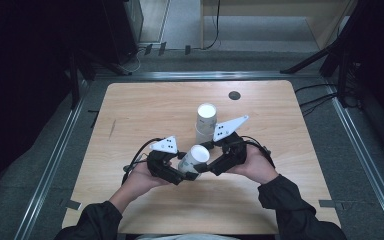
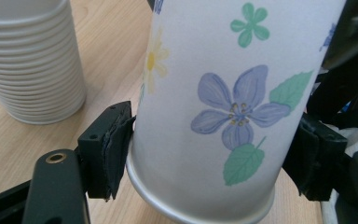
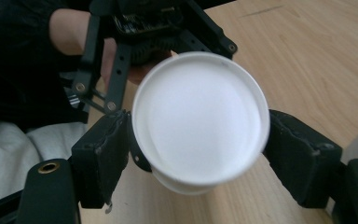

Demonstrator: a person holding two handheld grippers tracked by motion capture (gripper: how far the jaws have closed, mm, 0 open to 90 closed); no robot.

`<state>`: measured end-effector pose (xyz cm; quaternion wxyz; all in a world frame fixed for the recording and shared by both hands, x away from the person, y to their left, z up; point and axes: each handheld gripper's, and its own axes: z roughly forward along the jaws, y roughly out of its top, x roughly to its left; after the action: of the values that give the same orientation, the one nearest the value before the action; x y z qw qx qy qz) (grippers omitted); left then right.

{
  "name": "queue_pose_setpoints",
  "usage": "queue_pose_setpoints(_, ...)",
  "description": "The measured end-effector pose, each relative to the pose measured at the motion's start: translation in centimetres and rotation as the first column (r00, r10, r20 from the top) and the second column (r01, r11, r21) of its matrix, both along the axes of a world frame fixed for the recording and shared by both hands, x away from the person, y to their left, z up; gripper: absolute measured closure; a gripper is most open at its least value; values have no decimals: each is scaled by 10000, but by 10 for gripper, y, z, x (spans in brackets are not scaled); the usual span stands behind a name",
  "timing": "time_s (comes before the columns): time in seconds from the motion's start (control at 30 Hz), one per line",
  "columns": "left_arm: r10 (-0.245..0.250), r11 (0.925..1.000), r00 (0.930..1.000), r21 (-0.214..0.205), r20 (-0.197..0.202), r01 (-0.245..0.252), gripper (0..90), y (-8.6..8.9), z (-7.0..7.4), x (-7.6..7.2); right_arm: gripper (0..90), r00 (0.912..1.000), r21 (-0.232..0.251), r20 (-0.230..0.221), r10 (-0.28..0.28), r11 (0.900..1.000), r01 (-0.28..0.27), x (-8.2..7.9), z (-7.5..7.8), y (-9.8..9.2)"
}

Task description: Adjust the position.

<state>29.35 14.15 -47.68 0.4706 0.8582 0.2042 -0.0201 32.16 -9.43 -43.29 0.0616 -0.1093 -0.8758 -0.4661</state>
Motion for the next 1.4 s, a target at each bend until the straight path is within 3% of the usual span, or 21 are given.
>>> queue_pose_setpoints(0.1, -189, 9997, 9998, 152, -25, 189, 248, 5, 4, 2, 230, 9998, -105, 163, -94, 9999, 96, 1, -1, -5)
queue_pose_setpoints(0.33, -59, 9975, 9996, 701, 279, 39, 248, 23, 20, 9, 256, 9993, -398, 64, -355, 9986, 358, 1, -10, -18)
queue_pose_setpoints(0.53, -297, 9883, 9983, 1506, 501, 219, 249, 27, 28, 15, 265, 9984, -568, -86, -563, 9968, 557, 1, -20, -19)
queue_pose_setpoints(0.67, -501, 9792, 9979, 1986, 417, 408, 249, 23, 26, 19, 267, 9980, -878, -66, -636, 9942, 628, -2, -27, -21)
queue_pose_setpoints(0.93, -1389, 9412, 9902, 3126, 123, 1281, 249, 3, 19, 24, 276, 9967, -987, 238, -777, 9919, 797, -8, -33, -25)
queue_pose_setpoints(0.97, -1389, 9412, 9902, 3126, 123, 1281, 250, 3, 19, 24, 276, 9967, -1010, 234, -782, 9916, 802, -9, -34, -25)
queue_pose_setpoints(1.07, -1704, 9193, 9854, 3599, 0, 1590, 250, -7, 14, 24, 278, 9965, -1080, 297, -786, 9908, 814, -11, -36, -26)
queue_pose_setpoints(1.4, -2327, 8753, 9715, 4259, -448, 2292, 250, -24, 4, 22, 278, 9972, -1164, 550, -515, 9915, 576, -16, -39, -23)
